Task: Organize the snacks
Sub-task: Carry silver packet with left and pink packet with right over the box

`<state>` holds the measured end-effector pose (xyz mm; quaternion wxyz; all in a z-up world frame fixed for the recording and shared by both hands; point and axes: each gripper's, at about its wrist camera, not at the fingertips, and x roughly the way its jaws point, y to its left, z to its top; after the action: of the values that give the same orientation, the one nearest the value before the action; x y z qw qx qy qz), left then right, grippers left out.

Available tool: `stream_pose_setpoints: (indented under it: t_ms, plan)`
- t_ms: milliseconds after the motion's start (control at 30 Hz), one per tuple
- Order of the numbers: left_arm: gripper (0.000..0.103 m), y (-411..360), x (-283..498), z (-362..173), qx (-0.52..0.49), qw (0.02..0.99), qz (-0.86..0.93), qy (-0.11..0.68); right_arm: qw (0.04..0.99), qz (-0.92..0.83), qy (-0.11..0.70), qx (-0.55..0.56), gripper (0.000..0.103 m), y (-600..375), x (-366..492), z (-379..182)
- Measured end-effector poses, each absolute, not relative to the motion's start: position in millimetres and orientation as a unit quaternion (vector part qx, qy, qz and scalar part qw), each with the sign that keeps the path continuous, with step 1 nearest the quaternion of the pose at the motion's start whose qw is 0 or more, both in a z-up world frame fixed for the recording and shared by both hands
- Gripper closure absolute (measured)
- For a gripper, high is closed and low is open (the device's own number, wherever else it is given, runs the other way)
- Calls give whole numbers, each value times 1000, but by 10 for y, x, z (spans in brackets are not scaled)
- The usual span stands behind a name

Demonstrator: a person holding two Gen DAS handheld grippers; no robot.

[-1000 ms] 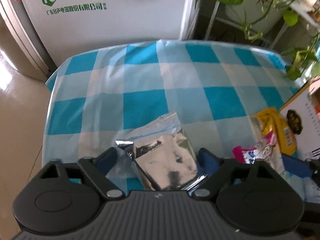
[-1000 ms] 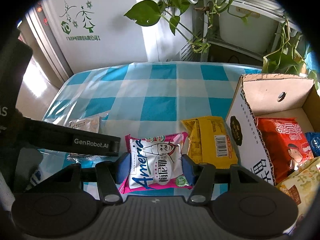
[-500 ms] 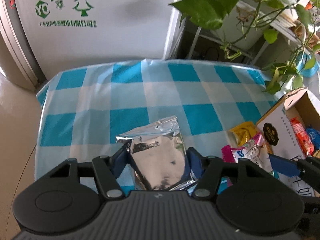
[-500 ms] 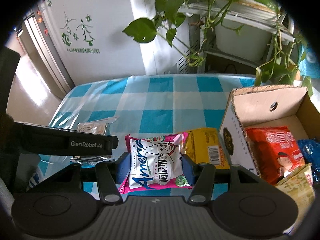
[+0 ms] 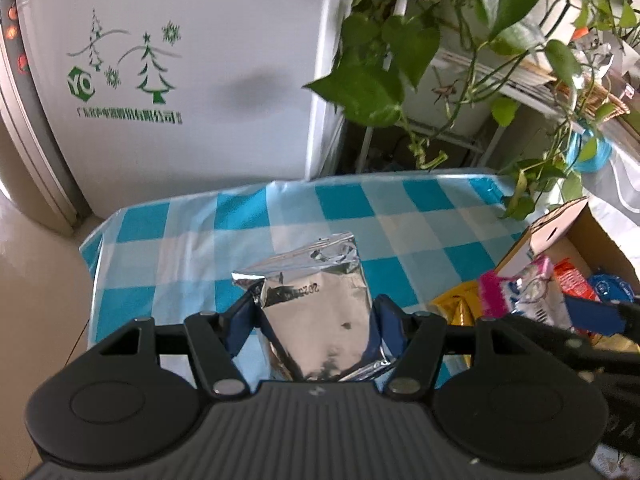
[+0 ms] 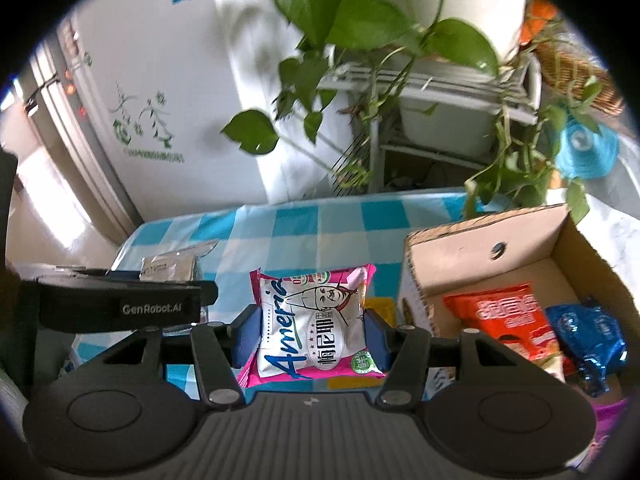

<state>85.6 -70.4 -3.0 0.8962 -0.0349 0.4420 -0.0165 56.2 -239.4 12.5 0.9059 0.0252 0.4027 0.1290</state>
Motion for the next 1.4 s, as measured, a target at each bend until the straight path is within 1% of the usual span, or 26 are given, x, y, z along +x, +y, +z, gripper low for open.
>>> stream_pose_setpoints:
  t_ms: [367,667,800,1267,1400]
  plan:
    - [40,-861,803,157,-19,918,-34,395,928,92,354,66,41,-2794,415,463]
    - [40,-1023,748,204,-24,918,-79,387,942,43,313,116,41,-3299,156,697]
    - [39,-1145,691,219,-11,919,-102,381,944,13,298,141,41,-3575,69,751]
    - [39,-1573,545,315,-20,907,-206,367,921,-50,309,234,41,-4182,-6,662]
    - [39,-1773,568,322,-44,903,-224,364,918,-59,307,244,41,-4234,-45,666]
